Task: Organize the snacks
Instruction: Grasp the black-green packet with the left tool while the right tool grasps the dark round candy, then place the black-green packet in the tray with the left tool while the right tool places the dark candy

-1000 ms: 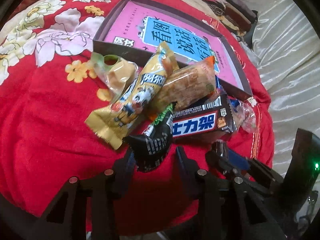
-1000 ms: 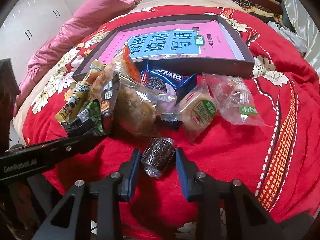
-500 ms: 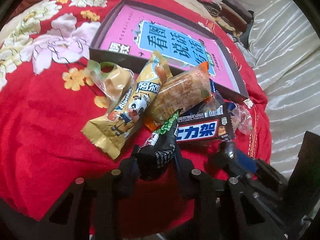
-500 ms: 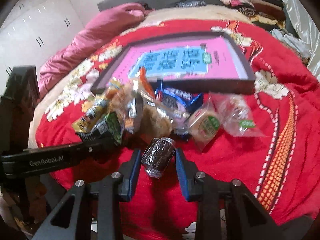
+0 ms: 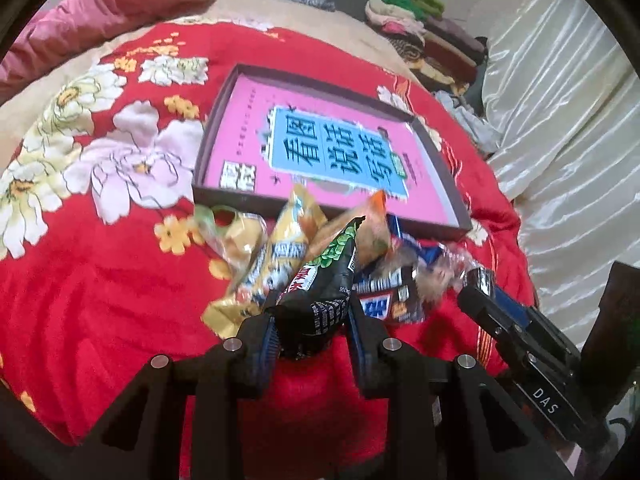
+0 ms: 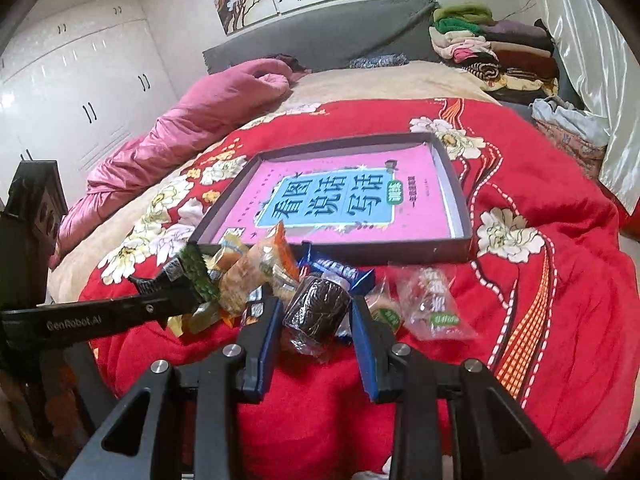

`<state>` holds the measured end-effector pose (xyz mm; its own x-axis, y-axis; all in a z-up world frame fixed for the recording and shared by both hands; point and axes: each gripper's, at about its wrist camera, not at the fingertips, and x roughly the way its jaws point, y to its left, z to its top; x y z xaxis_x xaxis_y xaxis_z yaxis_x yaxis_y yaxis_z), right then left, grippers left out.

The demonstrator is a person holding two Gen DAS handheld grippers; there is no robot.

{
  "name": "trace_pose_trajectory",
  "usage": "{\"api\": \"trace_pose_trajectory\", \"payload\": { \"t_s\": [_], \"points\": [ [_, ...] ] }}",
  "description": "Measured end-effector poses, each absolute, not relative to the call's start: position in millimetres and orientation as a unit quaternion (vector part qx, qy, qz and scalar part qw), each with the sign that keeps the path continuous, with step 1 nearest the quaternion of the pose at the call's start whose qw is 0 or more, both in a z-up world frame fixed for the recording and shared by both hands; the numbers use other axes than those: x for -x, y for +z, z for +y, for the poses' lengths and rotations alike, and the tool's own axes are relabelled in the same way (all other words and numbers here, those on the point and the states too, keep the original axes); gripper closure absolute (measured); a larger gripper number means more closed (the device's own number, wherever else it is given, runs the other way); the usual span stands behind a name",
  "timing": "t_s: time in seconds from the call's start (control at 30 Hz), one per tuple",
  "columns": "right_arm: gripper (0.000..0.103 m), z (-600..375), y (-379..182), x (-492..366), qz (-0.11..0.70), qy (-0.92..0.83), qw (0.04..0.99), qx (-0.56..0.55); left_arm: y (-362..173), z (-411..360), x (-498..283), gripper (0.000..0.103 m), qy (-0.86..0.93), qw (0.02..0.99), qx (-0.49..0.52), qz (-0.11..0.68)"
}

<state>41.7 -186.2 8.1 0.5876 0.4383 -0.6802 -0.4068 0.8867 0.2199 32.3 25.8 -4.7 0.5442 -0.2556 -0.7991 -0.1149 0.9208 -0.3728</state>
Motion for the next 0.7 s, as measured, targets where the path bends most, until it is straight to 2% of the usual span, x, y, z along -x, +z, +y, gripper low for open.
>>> {"api": "trace_pose_trajectory", "payload": {
  "t_s": [0.37, 0.7],
  "points": [
    [0.068, -199, 19, -73, 0.339, 0.221, 0.915, -0.012, 11, 44, -57, 0.072, -0.018, 0.872, 0.200, 0.446],
    [0.068, -209, 15, -104, 0.336, 0.207, 0.919, -0.023, 7, 55, -82, 0.072, -0.007, 0.878, 0.203, 0.433]
  ]
}}
